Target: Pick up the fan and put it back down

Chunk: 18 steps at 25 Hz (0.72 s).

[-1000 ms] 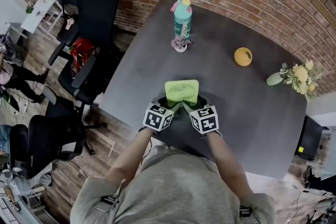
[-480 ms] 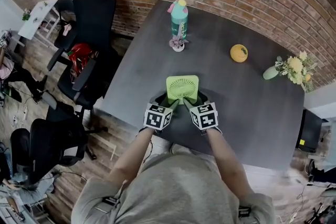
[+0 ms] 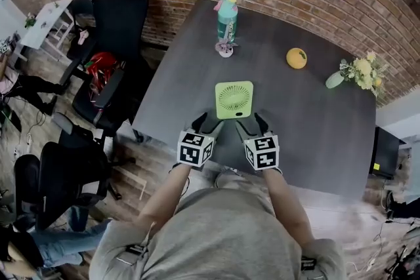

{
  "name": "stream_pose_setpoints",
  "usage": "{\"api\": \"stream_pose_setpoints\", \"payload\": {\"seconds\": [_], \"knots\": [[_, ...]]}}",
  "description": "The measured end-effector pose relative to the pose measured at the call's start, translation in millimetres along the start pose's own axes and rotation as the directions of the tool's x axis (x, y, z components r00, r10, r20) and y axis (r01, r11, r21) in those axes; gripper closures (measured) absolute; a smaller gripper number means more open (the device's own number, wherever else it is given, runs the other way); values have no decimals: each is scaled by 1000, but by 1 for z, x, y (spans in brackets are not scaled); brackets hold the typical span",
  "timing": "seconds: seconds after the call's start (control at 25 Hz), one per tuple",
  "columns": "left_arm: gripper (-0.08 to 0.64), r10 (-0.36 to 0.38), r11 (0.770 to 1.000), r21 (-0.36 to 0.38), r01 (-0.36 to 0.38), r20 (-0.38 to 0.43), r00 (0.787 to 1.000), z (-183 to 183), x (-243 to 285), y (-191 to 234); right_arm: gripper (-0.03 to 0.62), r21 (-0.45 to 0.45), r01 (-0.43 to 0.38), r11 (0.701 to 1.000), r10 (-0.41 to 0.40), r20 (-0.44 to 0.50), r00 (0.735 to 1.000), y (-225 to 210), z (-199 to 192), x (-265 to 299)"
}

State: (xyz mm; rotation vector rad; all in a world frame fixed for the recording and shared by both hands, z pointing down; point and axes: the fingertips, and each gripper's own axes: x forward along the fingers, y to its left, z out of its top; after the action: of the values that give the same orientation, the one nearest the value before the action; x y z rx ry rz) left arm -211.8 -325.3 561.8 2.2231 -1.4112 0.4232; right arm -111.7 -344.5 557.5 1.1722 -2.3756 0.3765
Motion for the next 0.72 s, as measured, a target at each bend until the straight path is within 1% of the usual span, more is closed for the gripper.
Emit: {"api": "stream_pose_setpoints", "payload": {"seconds": [0.16, 0.36, 0.44, 0.56, 0.72], "knots": [[316, -24, 999, 36, 23, 32, 999, -1, -27, -15, 314, 10, -2, 1000, 1, 50, 999, 28, 5, -30], [316, -59, 997, 53, 54, 97, 994, 1, -66, -30, 318, 12, 8, 1000, -10, 107, 994, 63, 6, -62], [318, -72, 996, 65, 64, 132, 989, 2, -86, -35, 347, 23, 16, 1000, -19, 134, 991, 79, 7, -74], [339, -91, 994, 79, 77, 182, 979, 2, -118, -40, 427, 43, 35, 998, -43, 181, 983, 103, 8, -92], [442, -91, 994, 83, 72, 244, 966, -3, -159, -44, 511, 54, 60, 997, -71, 227, 971, 134, 5, -117]]}}
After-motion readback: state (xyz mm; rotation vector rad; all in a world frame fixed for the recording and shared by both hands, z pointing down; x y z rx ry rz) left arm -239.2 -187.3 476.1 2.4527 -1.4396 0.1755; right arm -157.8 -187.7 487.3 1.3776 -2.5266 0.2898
